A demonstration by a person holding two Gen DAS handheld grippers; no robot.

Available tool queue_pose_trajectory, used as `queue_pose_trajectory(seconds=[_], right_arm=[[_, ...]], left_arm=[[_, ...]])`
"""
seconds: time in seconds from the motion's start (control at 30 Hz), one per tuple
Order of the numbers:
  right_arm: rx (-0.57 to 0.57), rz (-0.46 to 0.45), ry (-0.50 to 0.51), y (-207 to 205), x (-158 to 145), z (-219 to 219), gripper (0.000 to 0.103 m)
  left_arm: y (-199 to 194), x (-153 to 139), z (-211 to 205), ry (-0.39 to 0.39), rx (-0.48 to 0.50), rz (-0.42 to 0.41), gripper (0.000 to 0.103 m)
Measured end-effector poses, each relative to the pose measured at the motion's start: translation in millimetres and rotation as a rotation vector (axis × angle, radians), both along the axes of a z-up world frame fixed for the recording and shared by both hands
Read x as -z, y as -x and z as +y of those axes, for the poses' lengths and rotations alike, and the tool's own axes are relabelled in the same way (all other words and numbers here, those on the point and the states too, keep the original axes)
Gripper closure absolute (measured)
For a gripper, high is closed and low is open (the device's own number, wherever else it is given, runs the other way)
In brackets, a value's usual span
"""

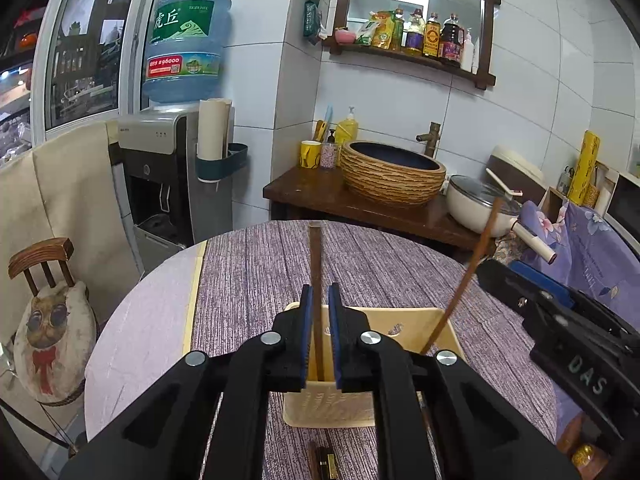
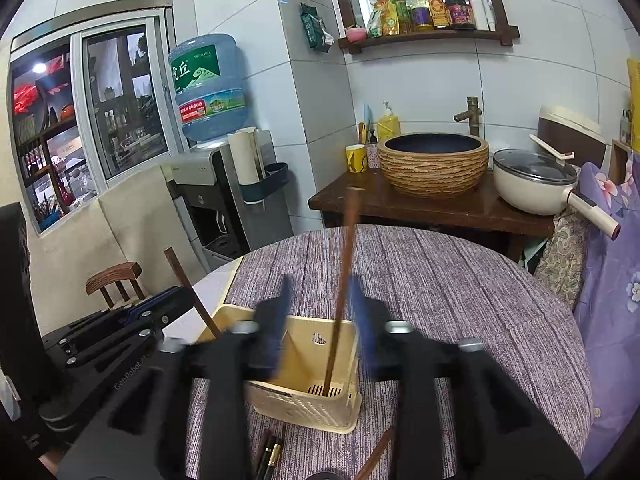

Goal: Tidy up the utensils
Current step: 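Lower the left tool's chopstick into the holder and open while the right tool does likewise, then move the left tool back to the chopsticks while the right tool returns beside them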

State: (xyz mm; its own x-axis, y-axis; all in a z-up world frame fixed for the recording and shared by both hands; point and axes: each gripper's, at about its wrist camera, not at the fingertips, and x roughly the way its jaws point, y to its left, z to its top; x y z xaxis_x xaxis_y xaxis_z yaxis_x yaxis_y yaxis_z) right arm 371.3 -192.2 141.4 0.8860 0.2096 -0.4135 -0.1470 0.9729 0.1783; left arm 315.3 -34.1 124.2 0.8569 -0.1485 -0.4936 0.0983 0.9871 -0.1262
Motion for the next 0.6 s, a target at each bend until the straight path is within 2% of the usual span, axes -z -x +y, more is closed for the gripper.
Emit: queue_pose_trajectory(seconds=[0.07,0.1,0.17,0.2,0.27,0.37,0.6], right_arm=[[0.012,-0.03,0.019,10.8,-1.4,-0.9,0.04],[0.006,-0.035,0.024,15.8,-1.6,-1.2,0.04],[0.013,-0.05,0.036,26.5,-2.7,-3.5,0.039],[0.023,-0.064,0.046,33.0,-3.3,-4.2,0.034],[0.043,-0.092,0.066,46.3,-2.9,-5.7,0.027],[0.044,-0.09,0.079,61.7,3.3,-6.8,0.023],[0.072,-0.042,0.113,93.6,39.2,-9.2,0.015]], left_arm=[[8.6,-1.5,4.2,0.023,-0.005,-0.018,0.047],[13.6,-2.6,7.1,0.034,-0.013,-0.031,0.04],[24.8,-4.0,13.1,0.045,-0.031,-0.056,0.038],[30.4,-3.8,15.6,0.046,-0.034,-0.058,0.038],[41.7,-1.2,20.2,0.052,-0.049,-0.062,0.027],[58.5,7.5,24.5,0.057,-0.061,-0.076,0.018],[85.5,54.7,27.0,0.028,-0.065,0.006,0.008]])
